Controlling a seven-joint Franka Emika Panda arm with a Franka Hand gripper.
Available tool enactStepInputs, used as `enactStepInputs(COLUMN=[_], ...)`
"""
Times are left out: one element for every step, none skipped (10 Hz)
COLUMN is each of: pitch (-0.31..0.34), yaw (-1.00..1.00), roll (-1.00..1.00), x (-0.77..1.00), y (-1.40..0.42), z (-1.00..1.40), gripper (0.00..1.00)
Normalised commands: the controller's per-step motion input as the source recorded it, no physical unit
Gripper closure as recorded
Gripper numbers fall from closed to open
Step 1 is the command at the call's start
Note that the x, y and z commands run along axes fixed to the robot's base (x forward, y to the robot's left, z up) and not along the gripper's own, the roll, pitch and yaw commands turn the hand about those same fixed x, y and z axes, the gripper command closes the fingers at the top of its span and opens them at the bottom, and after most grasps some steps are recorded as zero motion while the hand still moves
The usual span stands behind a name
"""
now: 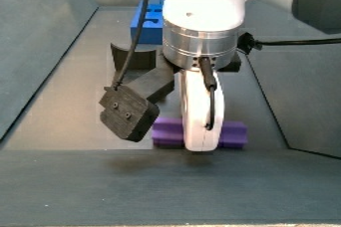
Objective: Pick up the star object. Move up. Place the star object on the fixture. Regrasp the star object. Move to above the board. Insert the star object.
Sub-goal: Pick up the star object.
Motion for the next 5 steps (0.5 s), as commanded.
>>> enactStepInputs(pitch=[0.017, 0.011, 0.030, 0.044, 0.000], yaw=[-0.04, -0.06, -0.09, -0.13, -0.14], roll=[0.10, 0.06, 0.09, 0.07, 0.03], x=[0.00, 0.00, -0.03, 0.00, -0.02], y=[-0.37, -0.21, -0.18, -0.12, -0.02], z=[-0.22, -0.16, -0.11, -0.01, -0.08], gripper=[0.00, 0.00, 0.00, 0.00, 0.00])
